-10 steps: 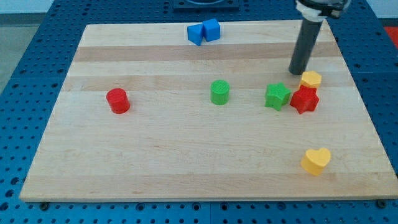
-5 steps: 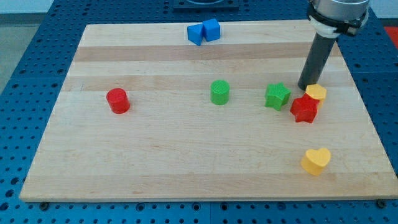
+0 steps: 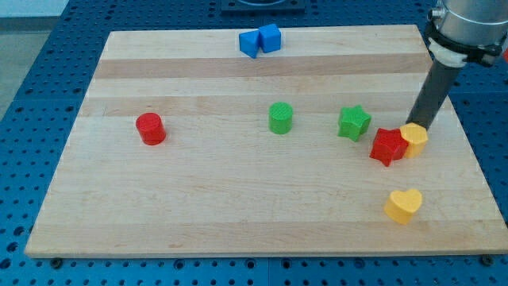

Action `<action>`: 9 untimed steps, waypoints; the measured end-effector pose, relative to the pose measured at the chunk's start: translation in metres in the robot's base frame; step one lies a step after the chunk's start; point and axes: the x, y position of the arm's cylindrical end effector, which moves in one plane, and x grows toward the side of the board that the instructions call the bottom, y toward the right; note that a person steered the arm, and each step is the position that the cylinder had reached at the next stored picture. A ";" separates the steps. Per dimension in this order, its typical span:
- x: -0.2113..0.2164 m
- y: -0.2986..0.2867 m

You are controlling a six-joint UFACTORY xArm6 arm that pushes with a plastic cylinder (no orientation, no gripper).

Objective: Slide the yellow hexagon to the yellow heart

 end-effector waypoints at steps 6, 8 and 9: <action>0.091 0.000; 0.106 0.006; 0.098 0.027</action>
